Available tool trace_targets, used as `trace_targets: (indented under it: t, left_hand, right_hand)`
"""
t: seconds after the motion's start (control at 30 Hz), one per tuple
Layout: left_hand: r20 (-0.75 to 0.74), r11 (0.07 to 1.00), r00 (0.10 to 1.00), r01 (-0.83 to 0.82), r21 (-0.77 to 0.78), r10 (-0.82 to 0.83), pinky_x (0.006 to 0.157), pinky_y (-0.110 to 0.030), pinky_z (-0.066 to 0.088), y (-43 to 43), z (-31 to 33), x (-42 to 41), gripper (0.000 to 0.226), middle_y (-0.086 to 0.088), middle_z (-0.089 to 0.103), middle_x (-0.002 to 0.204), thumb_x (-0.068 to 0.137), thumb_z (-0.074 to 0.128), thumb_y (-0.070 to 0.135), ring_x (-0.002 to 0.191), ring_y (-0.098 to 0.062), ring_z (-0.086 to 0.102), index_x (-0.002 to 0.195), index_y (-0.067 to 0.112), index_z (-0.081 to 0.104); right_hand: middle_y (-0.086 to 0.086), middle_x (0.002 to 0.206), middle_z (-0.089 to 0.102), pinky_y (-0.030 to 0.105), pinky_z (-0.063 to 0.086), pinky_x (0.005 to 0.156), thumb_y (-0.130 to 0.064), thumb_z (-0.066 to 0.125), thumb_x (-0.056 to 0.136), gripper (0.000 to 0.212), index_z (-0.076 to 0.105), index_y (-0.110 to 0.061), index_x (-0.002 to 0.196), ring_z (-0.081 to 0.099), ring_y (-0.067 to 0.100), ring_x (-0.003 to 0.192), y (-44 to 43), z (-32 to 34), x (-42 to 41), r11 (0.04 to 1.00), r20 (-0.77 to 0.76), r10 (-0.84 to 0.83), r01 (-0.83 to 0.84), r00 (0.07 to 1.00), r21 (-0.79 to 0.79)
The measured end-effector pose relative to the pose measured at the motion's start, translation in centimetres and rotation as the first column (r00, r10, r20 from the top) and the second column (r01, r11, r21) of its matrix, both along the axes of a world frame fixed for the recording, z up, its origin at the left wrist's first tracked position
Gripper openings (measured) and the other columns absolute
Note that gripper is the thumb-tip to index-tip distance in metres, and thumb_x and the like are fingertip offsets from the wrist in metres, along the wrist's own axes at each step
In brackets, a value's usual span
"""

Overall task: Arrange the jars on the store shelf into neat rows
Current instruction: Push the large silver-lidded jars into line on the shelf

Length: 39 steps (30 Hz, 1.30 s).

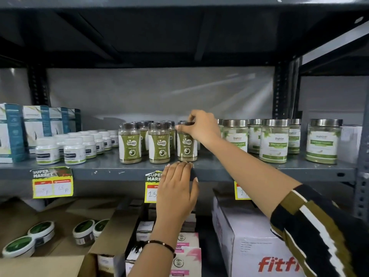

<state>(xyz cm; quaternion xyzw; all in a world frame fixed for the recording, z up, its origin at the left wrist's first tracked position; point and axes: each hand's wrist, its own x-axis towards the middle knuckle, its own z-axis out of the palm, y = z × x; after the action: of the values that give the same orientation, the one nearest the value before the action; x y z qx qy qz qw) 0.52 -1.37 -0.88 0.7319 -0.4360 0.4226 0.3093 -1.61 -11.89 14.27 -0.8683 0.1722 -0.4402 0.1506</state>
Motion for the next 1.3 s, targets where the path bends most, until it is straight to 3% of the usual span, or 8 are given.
trace_targets:
  t: [0.23,0.4,0.5,0.6,0.7,0.87,1.1,1.3]
  left_hand:
    - [0.041,0.999,0.999,-0.004,-0.042,0.006,0.102,-0.035,0.027,-0.1,-0.2,0.1,0.037,-0.009,0.065,0.109,0.087,0.044,0.027,0.105,-0.025,0.056,0.111,0.005,0.062]
    - [0.045,0.997,0.999,0.001,-0.080,0.002,0.101,-0.037,0.030,-0.3,-0.1,-0.1,0.035,-0.009,0.065,0.106,0.088,0.044,0.027,0.102,-0.025,0.057,0.108,0.006,0.063]
    - [0.047,0.995,0.999,-0.001,-0.097,0.005,0.100,-0.039,0.033,-0.4,-0.2,-0.2,0.035,-0.011,0.066,0.106,0.088,0.042,0.026,0.102,-0.027,0.058,0.107,0.005,0.063]
    - [0.054,0.995,0.998,-0.009,-0.104,0.014,0.100,-0.041,0.033,-0.5,-0.3,-0.3,0.036,-0.012,0.066,0.106,0.088,0.042,0.026,0.103,-0.028,0.057,0.107,0.004,0.063]
    - [0.064,0.995,0.998,-0.013,-0.101,0.020,0.101,-0.041,0.033,-0.6,-0.4,0.0,0.038,-0.013,0.065,0.107,0.089,0.040,0.027,0.104,-0.029,0.057,0.109,0.003,0.062]
    - [0.075,0.991,0.997,-0.011,-0.135,0.021,0.098,-0.044,0.036,-1.0,-0.5,0.0,0.038,-0.015,0.065,0.106,0.089,0.040,0.026,0.102,-0.030,0.057,0.107,0.001,0.062]
    - [0.055,0.989,0.998,-0.032,-0.145,0.040,0.100,-0.042,0.031,-1.3,-0.6,-0.1,0.037,-0.015,0.064,0.106,0.089,0.040,0.026,0.104,-0.029,0.053,0.108,0.002,0.061]
    - [0.049,0.986,0.997,-0.045,-0.161,0.054,0.099,-0.043,0.033,-1.4,-0.6,-0.3,0.037,-0.016,0.064,0.106,0.089,0.040,0.025,0.103,-0.032,0.055,0.106,0.001,0.062]
  right_hand:
    - [0.009,0.099,0.067,0.033,0.052,0.066,-0.064,0.060,0.076,0.065,0.055,-0.014,0.119,0.063,0.023,0.084,0.5,-0.3,-2.1,0.995,0.020,-0.030,0.032,0.999,-0.097]
    - [0.009,0.122,0.061,0.013,0.030,0.087,-0.036,0.062,0.086,0.043,0.058,-0.007,0.117,0.056,0.022,0.111,-2.6,0.0,-8.8,0.947,0.421,-0.019,0.151,0.907,-0.283]
    - [0.015,0.132,0.054,0.008,0.024,0.099,-0.025,0.062,0.086,0.044,0.054,-0.002,0.123,0.047,0.029,0.123,-7.3,-1.3,-13.3,0.928,0.574,-0.128,0.302,0.809,-0.219]
    - [0.018,0.146,0.038,0.033,0.032,0.110,-0.026,0.063,0.087,0.060,0.040,0.000,0.136,0.035,0.033,0.134,-12.3,-4.2,-16.6,0.888,0.510,-0.353,0.453,0.785,-0.083]
    - [0.024,0.152,0.024,0.047,0.023,0.114,-0.026,0.066,0.085,0.078,0.023,0.004,0.144,0.022,0.040,0.140,-15.7,-6.9,-18.6,0.837,0.355,-0.521,0.547,0.777,0.031]
    - [0.028,0.144,0.036,0.050,0.040,0.099,-0.037,0.072,0.078,0.097,0.014,0.001,0.146,0.038,0.043,0.130,-18.2,-8.0,-20.0,0.819,0.216,-0.570,0.531,0.793,0.216]
    - [0.019,0.118,0.062,0.040,0.044,0.073,-0.033,0.075,0.073,0.078,0.031,-0.005,0.131,0.060,0.040,0.102,-18.0,-7.9,-20.1,0.801,0.207,-0.577,0.497,0.790,0.335]
    - [0.018,0.119,0.062,0.043,0.045,0.083,-0.050,0.074,0.068,0.090,0.029,-0.005,0.131,0.061,0.037,0.105,-17.8,-8.4,-20.1,0.792,0.158,-0.594,0.537,0.789,0.291]
